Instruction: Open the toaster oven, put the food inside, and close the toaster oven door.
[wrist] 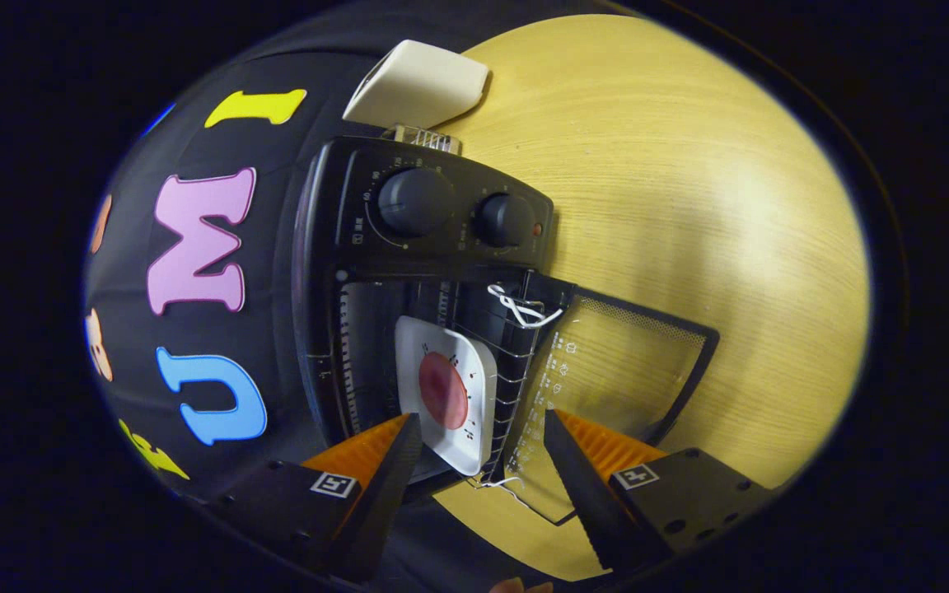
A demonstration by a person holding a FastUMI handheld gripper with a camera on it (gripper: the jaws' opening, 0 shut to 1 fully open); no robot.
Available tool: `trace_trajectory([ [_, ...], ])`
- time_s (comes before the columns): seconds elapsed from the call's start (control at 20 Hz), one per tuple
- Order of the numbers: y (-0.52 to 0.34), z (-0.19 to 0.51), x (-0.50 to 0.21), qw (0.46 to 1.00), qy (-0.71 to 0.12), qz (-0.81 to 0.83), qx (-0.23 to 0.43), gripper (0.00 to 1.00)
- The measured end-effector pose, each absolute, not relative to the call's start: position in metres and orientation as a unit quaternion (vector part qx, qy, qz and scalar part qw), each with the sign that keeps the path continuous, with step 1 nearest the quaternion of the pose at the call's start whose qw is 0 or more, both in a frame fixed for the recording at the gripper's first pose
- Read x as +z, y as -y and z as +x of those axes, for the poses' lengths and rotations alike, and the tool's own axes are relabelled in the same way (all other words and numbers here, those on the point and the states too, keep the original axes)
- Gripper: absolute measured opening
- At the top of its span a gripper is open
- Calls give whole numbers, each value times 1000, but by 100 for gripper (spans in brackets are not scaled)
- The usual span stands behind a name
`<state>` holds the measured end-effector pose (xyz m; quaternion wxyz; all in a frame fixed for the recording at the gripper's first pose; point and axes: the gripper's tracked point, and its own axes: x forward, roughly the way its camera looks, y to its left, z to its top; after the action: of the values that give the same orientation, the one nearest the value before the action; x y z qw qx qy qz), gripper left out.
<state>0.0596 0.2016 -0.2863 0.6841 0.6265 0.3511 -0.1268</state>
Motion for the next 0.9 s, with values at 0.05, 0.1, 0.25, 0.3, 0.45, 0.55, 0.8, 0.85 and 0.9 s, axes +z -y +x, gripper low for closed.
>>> trace_trajectory([
  [0.05, -199, 57, -282, 696, -352, 616, -114, 97],
  [0.1, -195, 53, -277, 708, -354, 602, -103, 97],
  [0.25, -186, 41, -261, 747, -361, 555, -61, 97],
  [0.3, -184, 35, -256, 761, -366, 534, -46, 97],
  [0.45, -171, 18, -247, 817, -378, 435, -6, 97],
  [0.55, -167, 7, -238, 855, -376, 355, 24, 98],
  [0.8, -179, -26, -237, 909, -368, 173, 94, 99],
  [0.85, -185, -33, -245, 914, -366, 136, 106, 98],
  [0.9, -192, -38, -252, 918, -366, 101, 116, 99],
])
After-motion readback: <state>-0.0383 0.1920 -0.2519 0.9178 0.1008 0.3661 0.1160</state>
